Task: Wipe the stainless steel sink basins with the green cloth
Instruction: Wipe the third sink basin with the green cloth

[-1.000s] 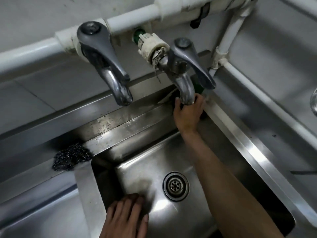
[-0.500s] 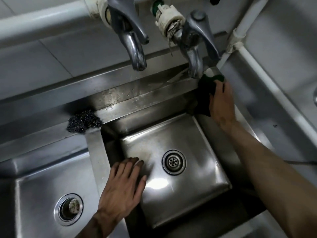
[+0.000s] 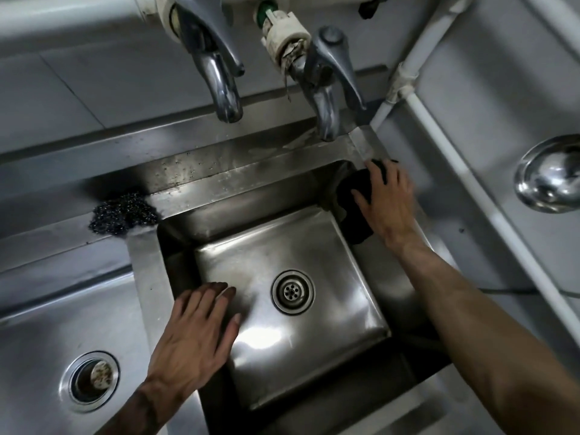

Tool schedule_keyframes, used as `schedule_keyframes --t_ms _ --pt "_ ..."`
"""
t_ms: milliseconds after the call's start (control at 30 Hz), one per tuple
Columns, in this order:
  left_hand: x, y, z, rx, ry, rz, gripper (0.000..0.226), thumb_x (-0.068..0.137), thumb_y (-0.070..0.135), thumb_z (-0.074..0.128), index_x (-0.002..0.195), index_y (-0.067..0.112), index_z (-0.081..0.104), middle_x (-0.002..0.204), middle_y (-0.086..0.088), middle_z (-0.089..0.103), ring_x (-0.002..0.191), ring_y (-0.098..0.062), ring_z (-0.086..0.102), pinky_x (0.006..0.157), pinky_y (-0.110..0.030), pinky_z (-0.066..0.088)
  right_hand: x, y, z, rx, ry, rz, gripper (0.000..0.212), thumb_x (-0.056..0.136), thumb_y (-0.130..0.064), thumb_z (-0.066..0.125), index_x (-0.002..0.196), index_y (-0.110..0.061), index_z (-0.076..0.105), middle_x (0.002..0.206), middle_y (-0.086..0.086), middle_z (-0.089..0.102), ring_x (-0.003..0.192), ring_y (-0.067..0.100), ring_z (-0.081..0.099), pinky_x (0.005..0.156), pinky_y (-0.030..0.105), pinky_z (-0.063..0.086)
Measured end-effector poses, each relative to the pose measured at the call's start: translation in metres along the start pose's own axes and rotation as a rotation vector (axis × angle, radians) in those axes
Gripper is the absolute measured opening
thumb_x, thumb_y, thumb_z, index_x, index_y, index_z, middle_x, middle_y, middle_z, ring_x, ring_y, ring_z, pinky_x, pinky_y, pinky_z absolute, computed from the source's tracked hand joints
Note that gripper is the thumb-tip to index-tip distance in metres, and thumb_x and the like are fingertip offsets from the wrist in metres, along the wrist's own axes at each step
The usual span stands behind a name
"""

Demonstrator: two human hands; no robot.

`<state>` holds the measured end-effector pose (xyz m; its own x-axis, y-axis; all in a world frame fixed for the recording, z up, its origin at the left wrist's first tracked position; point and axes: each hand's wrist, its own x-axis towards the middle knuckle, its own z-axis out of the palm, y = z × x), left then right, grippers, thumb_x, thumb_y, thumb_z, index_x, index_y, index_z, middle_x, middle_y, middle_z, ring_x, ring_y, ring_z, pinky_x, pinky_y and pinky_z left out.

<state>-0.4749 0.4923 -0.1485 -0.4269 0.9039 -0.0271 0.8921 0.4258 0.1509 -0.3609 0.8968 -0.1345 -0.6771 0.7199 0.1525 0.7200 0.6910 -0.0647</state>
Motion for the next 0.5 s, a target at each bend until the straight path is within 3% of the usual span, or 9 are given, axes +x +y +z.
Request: schedule_keyframes --t_ms 167,333,433,500 --pt "0.0 -0.001 -0.001 -0.018 -0.012 0.0 0.056 0.104 0.043 0.037 0.137 0.007 0.065 0.125 -0.011 0.066 0.117 -0.032 0.062 0.107 -0.048 0.039 -0.031 0.026 -0.004 0.239 0.147 0.084 0.04 0.103 -0.026 0.055 0.131 0.002 0.053 0.131 0.023 0.053 0.118 0.038 0.05 0.104 0.043 0.042" --pt "0.0 0.001 -0.002 -0.044 -0.013 -0.001 0.055 0.104 0.041 0.038 0.137 0.006 0.063 0.125 -0.015 0.066 0.118 -0.037 0.062 0.104 -0.053 0.042 -0.101 0.062 -0.024 0.218 0.116 0.26 0.037 0.104 -0.03 0.054 0.125 0.001 0.053 0.117 0.024 0.055 0.107 0.04 0.053 0.097 0.049 0.044" --pt "0.0 0.001 -0.002 -0.058 -0.02 0.007 0.054 0.104 0.041 0.038 0.137 0.006 0.062 0.126 -0.015 0.065 0.119 -0.038 0.061 0.104 -0.054 0.042 -0.165 0.08 -0.039 0.125 0.108 0.38 0.045 0.104 -0.039 0.047 0.126 0.0 0.052 0.122 0.025 0.052 0.111 0.043 0.051 0.1 0.053 0.044" --pt "0.0 0.002 -0.004 -0.06 -0.024 0.015 0.054 0.104 0.041 0.038 0.137 0.006 0.062 0.127 -0.016 0.065 0.118 -0.039 0.061 0.104 -0.054 0.043 -0.184 0.081 -0.043 0.129 0.091 0.428 0.05 0.105 -0.038 0.047 0.138 0.0 0.046 0.134 0.026 0.045 0.12 0.044 0.047 0.105 0.056 0.043"
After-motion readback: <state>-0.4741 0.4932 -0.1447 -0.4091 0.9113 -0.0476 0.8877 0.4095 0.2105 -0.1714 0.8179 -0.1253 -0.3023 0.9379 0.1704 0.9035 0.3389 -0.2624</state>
